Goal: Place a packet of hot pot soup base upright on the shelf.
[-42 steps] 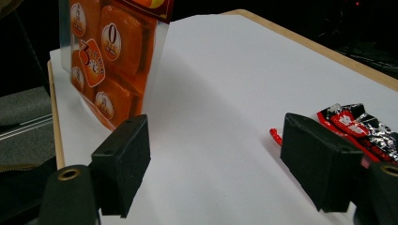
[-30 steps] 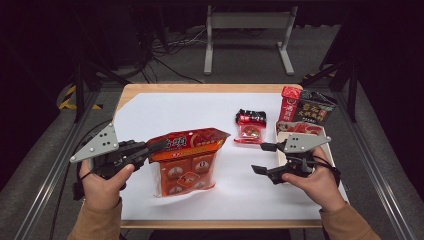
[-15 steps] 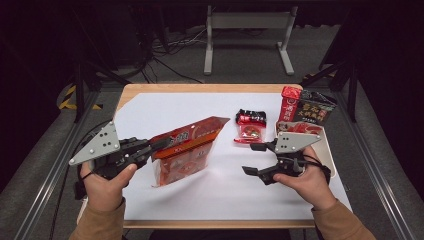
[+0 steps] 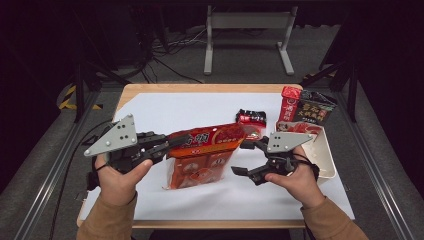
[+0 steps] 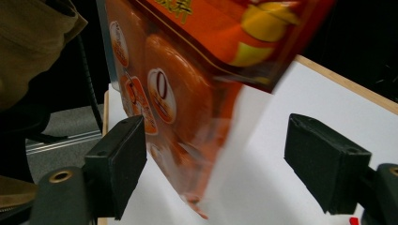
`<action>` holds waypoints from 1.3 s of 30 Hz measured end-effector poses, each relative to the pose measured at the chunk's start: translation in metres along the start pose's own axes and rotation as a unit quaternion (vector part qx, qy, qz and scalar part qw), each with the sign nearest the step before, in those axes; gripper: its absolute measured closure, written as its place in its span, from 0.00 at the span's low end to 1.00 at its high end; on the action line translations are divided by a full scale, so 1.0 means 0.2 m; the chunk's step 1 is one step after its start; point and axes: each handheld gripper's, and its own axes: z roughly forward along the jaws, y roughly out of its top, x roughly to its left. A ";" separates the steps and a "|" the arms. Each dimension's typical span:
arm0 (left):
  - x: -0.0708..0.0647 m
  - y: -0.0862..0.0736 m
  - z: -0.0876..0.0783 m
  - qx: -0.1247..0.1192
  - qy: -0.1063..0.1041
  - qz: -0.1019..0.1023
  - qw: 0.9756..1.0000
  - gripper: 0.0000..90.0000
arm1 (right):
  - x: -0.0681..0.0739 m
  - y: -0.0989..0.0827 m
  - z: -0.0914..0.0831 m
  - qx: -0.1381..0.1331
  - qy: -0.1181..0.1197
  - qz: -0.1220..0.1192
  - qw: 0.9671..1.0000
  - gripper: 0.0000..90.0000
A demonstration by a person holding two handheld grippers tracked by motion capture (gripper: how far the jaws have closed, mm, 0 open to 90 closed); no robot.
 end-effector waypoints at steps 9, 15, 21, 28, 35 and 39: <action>-0.02 0.05 0.11 -0.006 -0.019 0.010 1.000 1.00 | -0.02 -0.01 0.02 -0.020 0.008 -0.003 1.000 0.23; -0.01 0.07 0.16 -0.011 -0.030 0.002 0.999 1.00 | -0.02 -0.03 0.03 -0.036 0.017 -0.012 0.999 0.24; -0.03 0.07 0.19 -0.010 -0.036 0.003 0.999 1.00 | -0.02 -0.06 0.06 -0.036 0.019 -0.018 0.999 0.27; 0.00 0.05 0.18 -0.012 -0.029 -0.005 1.000 1.00 | -0.02 -0.06 0.06 -0.029 0.030 -0.014 0.999 0.60; 0.04 0.02 0.18 -0.010 -0.019 -0.013 1.000 1.00 | -0.01 -0.05 0.06 -0.001 0.045 -0.045 0.998 0.77; 0.04 0.01 0.18 -0.012 -0.017 -0.017 1.000 1.00 | 0.00 -0.04 0.05 0.004 0.043 -0.053 0.998 0.78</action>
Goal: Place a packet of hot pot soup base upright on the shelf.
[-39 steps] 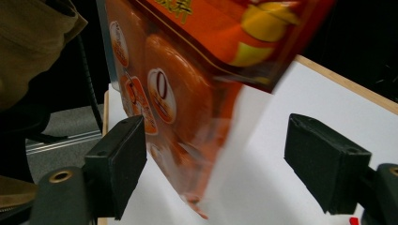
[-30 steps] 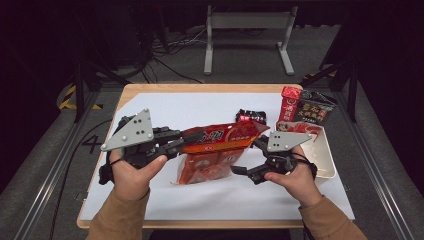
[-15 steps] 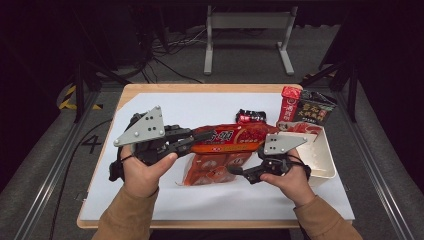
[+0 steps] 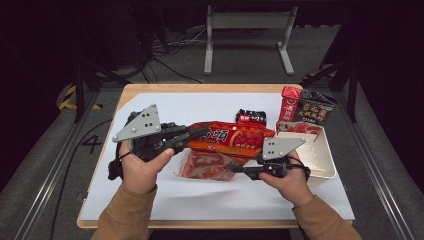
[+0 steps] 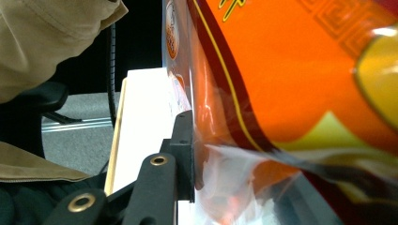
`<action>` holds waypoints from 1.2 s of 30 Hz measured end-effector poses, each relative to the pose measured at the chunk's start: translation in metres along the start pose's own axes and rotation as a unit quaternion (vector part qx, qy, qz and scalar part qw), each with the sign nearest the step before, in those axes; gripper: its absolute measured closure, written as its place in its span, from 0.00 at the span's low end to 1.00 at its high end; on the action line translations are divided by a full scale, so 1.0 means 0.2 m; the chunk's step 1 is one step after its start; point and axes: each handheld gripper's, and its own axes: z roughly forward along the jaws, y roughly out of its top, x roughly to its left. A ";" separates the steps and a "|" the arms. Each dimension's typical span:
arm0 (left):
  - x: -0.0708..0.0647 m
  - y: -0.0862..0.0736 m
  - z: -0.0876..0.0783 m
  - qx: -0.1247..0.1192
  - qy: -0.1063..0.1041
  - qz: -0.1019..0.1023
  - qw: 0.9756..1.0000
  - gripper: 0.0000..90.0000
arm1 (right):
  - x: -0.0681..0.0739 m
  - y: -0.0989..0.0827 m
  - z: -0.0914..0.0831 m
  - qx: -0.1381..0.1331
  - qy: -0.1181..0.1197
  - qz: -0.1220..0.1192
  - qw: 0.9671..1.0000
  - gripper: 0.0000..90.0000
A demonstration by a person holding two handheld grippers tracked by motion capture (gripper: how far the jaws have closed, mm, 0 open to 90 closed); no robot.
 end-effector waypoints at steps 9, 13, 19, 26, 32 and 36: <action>0.00 0.00 0.00 0.016 0.024 0.013 0.999 0.98 | 0.00 0.02 -0.03 0.013 -0.004 0.005 1.000 0.78; 0.00 -0.01 0.00 0.019 0.031 0.012 0.999 0.94 | 0.00 0.02 -0.05 0.019 -0.005 0.009 1.000 0.78; 0.03 -0.04 -0.02 0.020 0.077 0.013 0.997 0.55 | 0.00 0.05 -0.08 0.023 -0.014 0.017 1.000 0.78; 0.05 -0.10 -0.08 0.047 0.089 0.010 0.995 0.38 | -0.03 0.07 -0.18 0.028 -0.042 0.020 0.999 0.78; 0.08 -0.18 -0.13 0.075 0.104 -0.004 0.992 0.36 | -0.04 0.09 -0.29 0.027 -0.071 0.027 0.997 0.78; 0.11 -0.22 -0.16 0.087 0.114 -0.012 0.990 0.34 | -0.07 0.10 -0.37 0.023 -0.097 0.037 0.994 0.78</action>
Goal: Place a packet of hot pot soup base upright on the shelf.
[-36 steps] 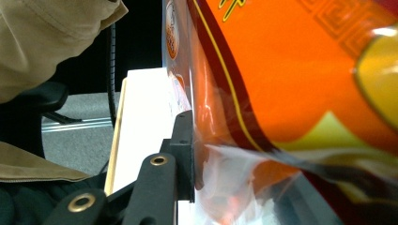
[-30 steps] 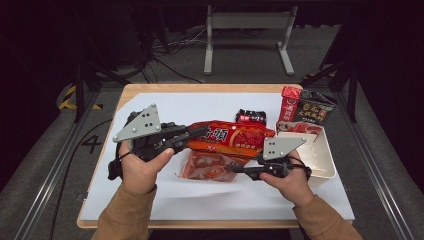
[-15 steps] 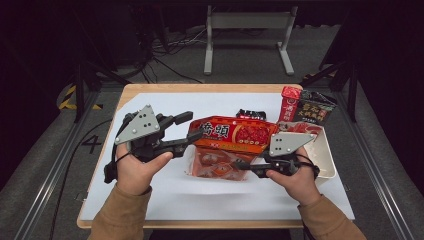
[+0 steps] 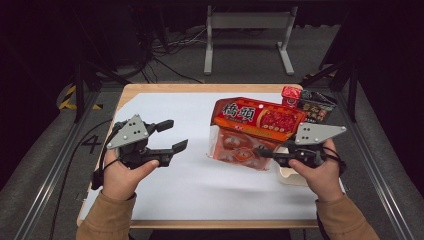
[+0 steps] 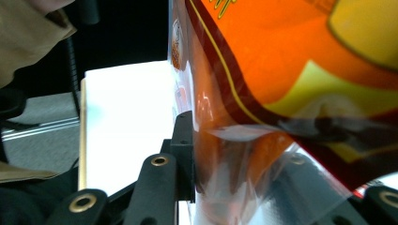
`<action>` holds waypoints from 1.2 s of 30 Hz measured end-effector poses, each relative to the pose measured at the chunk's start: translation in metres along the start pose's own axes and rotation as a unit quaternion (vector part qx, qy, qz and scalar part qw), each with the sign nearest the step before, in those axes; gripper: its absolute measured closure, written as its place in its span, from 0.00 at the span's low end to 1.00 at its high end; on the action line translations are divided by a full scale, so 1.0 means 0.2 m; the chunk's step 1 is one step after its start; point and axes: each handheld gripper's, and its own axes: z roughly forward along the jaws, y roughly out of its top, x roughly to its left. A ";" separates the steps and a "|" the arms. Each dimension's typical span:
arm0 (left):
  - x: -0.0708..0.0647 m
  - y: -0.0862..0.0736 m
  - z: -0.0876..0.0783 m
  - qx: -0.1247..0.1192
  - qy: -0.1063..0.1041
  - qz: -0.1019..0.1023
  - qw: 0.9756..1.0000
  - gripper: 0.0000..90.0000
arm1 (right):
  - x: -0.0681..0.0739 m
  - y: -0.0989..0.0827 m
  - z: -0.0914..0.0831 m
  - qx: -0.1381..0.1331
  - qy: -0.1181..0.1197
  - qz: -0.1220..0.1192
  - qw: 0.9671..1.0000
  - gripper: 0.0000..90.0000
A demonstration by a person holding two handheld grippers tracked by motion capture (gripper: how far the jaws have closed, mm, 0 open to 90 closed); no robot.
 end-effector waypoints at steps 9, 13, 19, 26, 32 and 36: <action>0.06 -0.12 -0.02 0.043 0.027 -0.010 0.999 0.29 | -0.08 0.01 -0.14 -0.003 -0.040 0.020 0.999 0.78; 0.08 -0.18 -0.02 0.065 0.042 -0.017 0.997 0.26 | -0.11 0.02 -0.18 0.010 -0.060 0.025 0.998 0.78; 0.15 -0.27 -0.03 0.087 0.063 -0.034 0.994 0.22 | -0.17 0.03 -0.25 0.014 -0.087 0.026 0.996 0.78; 0.21 -0.34 -0.05 0.103 0.083 -0.062 0.989 0.20 | -0.22 0.00 -0.34 0.013 -0.123 0.036 0.992 0.78; 0.24 -0.39 -0.06 0.109 0.090 -0.071 0.987 0.20 | -0.23 -0.03 -0.42 0.017 -0.155 0.041 0.987 0.78; 0.24 -0.40 -0.07 0.111 0.093 -0.074 0.987 0.20 | -0.25 -0.05 -0.46 0.016 -0.168 0.050 0.984 0.78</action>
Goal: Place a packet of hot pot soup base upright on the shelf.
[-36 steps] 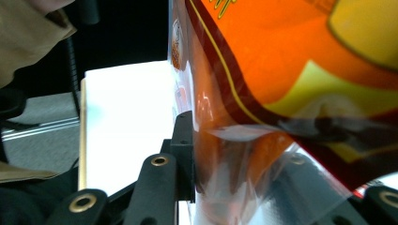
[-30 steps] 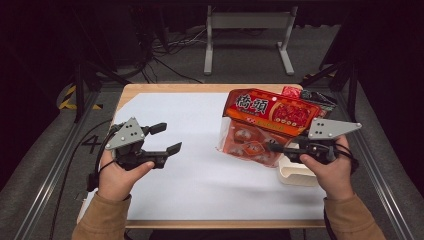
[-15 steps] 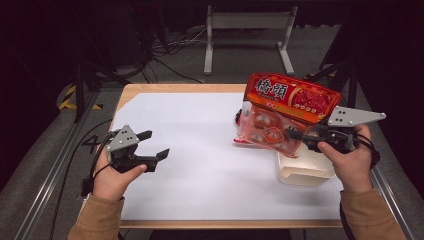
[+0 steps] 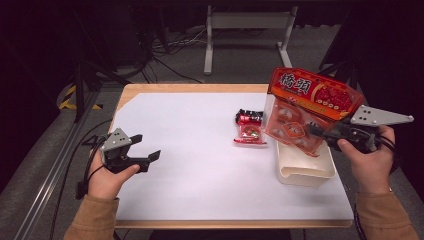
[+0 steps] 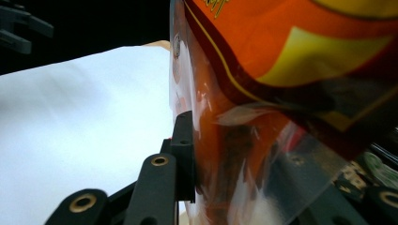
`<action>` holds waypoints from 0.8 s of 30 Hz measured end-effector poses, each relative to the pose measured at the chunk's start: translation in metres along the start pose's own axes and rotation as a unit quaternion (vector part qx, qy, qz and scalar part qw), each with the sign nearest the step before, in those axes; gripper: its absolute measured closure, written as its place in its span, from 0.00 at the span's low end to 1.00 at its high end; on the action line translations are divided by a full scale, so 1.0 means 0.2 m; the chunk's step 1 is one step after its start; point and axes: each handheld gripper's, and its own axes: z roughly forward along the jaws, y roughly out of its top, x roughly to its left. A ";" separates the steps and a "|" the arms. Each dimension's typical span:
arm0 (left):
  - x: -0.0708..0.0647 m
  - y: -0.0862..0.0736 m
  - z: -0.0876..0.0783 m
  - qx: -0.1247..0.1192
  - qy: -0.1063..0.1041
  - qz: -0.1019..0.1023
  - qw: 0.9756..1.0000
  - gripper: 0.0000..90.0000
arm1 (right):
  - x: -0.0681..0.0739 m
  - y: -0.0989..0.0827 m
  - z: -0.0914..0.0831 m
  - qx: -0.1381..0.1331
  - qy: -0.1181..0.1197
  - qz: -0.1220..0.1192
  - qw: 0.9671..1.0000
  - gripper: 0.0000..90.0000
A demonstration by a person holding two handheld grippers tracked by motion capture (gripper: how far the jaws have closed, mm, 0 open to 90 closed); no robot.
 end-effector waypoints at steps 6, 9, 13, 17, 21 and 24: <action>0.02 -0.02 0.00 0.006 0.004 -0.002 1.000 0.19 | -0.03 -0.02 -0.05 0.002 -0.022 0.006 1.000 0.78; 0.03 -0.02 0.01 0.008 0.005 -0.007 1.000 0.19 | -0.04 -0.02 -0.07 0.001 -0.028 0.012 1.000 0.78; 0.04 -0.03 0.01 0.009 0.005 -0.005 1.000 0.19 | -0.06 -0.05 -0.08 -0.001 -0.036 0.024 0.999 0.78; 0.04 -0.03 0.01 0.009 0.004 -0.007 1.000 0.19 | -0.07 -0.07 -0.09 -0.004 -0.042 0.037 0.998 0.78; 0.03 -0.03 0.01 0.010 0.003 -0.008 1.000 0.19 | -0.08 -0.11 -0.09 -0.006 -0.049 0.051 0.997 0.78; 0.04 -0.04 0.02 0.010 0.001 -0.008 1.000 0.19 | -0.09 -0.15 -0.08 0.001 -0.053 0.063 0.997 0.78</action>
